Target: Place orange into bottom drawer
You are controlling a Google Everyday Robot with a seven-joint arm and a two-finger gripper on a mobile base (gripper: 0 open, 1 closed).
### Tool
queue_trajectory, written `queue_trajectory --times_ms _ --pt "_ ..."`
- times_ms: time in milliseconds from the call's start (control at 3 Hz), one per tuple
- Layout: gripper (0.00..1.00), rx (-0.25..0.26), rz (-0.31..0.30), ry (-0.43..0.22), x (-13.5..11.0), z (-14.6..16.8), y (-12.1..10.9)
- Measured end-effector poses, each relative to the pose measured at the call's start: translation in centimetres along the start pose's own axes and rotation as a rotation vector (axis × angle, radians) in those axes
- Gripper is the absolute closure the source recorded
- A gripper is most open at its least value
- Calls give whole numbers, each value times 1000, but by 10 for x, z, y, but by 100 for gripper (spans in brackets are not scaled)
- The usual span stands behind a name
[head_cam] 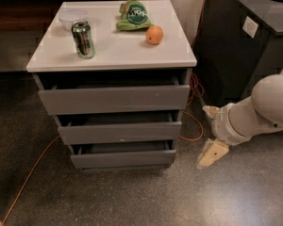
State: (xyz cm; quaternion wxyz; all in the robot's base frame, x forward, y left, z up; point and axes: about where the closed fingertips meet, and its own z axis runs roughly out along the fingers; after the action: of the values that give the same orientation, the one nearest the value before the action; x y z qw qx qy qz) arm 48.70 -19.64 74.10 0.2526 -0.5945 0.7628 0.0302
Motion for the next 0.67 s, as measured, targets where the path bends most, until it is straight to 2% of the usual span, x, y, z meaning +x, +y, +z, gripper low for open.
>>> queue_trajectory --times_ms 333,667 --pt "0 9 8 -33 11 45 -3" --pt "0 -6 26 -76 19 100 -2"
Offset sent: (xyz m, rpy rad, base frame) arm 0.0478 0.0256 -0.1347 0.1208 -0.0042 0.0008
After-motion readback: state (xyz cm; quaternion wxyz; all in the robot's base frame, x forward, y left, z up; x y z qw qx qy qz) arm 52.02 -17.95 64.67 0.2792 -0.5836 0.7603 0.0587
